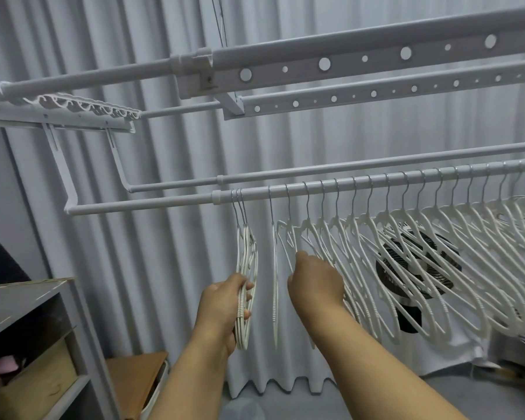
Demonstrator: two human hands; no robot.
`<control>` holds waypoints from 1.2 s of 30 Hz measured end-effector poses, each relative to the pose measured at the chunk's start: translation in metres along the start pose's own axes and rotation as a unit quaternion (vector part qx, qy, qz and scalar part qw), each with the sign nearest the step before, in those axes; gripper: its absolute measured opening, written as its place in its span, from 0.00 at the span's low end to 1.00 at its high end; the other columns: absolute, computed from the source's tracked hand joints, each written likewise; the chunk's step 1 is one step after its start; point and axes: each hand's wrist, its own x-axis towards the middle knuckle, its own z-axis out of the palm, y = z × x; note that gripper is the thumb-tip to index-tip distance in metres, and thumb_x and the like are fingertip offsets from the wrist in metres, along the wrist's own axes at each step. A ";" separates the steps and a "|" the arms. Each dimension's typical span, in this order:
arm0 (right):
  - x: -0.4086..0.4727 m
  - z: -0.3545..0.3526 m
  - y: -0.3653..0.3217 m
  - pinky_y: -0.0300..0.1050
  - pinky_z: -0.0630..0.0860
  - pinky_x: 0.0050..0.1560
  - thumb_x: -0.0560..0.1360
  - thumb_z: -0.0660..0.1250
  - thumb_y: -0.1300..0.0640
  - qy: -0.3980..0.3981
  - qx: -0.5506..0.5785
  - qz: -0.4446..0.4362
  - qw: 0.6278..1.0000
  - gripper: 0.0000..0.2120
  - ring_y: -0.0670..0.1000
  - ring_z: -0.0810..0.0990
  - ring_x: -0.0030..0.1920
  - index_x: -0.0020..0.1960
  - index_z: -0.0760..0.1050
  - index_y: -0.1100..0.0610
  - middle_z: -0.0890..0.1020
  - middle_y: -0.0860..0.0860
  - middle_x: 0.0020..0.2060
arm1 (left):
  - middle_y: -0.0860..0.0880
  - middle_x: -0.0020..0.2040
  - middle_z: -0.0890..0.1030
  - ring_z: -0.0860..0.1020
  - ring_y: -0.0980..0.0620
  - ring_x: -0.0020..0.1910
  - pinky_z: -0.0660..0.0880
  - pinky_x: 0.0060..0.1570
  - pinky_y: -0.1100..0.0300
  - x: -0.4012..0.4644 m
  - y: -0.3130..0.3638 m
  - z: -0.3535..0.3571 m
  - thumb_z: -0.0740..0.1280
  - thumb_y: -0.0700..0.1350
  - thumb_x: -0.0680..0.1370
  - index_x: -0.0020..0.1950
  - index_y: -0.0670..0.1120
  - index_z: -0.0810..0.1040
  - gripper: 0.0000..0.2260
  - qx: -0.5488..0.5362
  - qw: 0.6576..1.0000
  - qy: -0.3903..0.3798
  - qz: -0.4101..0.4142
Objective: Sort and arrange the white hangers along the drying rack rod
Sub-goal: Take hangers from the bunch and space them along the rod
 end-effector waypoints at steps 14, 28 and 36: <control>0.000 -0.005 0.004 0.41 0.56 0.25 0.74 0.58 0.66 0.019 0.001 0.020 1.000 0.11 0.47 0.64 0.28 0.37 0.61 0.55 0.67 0.48 0.31 | 0.46 0.29 0.73 0.66 0.53 0.22 0.65 0.25 0.62 0.004 -0.003 0.003 0.64 0.40 0.77 0.38 0.37 0.79 0.10 0.008 1.000 0.002 0.005; 0.013 -0.029 0.019 0.42 0.64 0.35 0.75 0.59 0.65 0.022 -0.033 0.076 0.996 0.09 0.55 0.76 0.45 0.53 0.70 0.56 0.78 0.52 0.49 | 0.47 0.29 0.72 0.66 0.54 0.21 0.66 0.23 0.63 0.001 -0.002 0.004 0.64 0.39 0.76 0.39 0.37 0.79 0.09 -0.002 1.000 -0.002 0.002; 0.012 -0.031 0.022 0.40 0.56 0.25 0.72 0.57 0.71 0.016 -0.029 0.062 0.998 0.11 0.54 0.69 0.38 0.43 0.67 0.56 0.78 0.53 0.46 | 0.46 0.29 0.72 0.65 0.54 0.20 0.65 0.25 0.62 0.002 -0.004 0.007 0.64 0.40 0.76 0.38 0.37 0.79 0.09 -0.001 1.000 0.005 0.006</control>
